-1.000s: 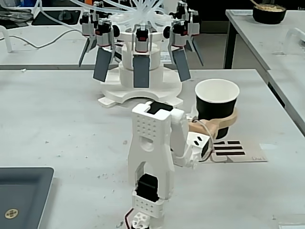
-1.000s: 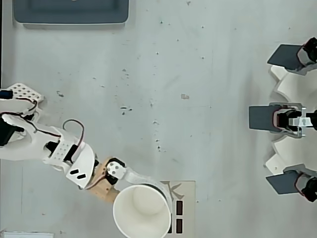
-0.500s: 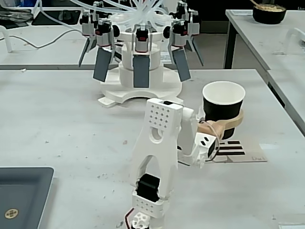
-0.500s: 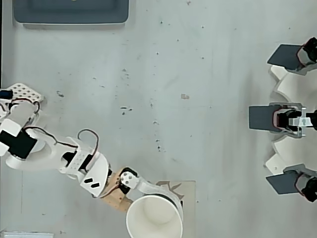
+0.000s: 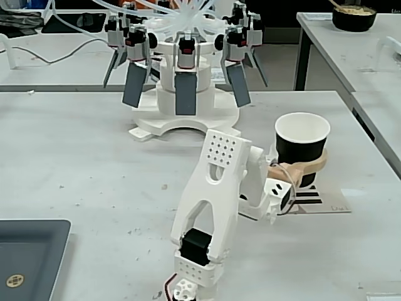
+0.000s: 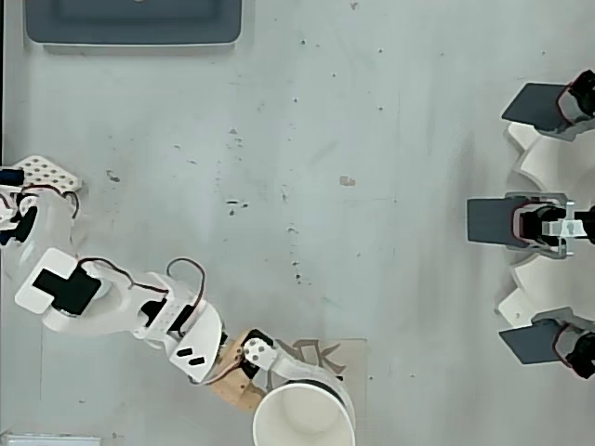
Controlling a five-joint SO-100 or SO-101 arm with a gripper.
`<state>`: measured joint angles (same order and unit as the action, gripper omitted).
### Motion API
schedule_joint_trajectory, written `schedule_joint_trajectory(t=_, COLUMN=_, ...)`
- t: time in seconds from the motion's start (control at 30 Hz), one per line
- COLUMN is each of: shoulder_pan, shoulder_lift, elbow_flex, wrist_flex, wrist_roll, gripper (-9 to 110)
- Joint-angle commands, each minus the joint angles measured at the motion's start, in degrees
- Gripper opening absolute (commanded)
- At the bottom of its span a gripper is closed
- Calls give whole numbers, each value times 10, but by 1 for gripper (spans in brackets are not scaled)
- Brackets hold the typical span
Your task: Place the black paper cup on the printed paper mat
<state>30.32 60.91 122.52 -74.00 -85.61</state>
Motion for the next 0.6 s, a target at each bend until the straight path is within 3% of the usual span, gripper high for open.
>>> schedule_joint_trajectory(t=0.0, shoulder_pan=8, shoulder_lift=-7, elbow_flex=-41, wrist_flex=-14, wrist_roll=6, gripper=5)
schedule_joint_trajectory(t=0.57, shoulder_pan=10, shoulder_lift=-105, elbow_flex=-116, wrist_flex=-12, wrist_roll=2, gripper=5)
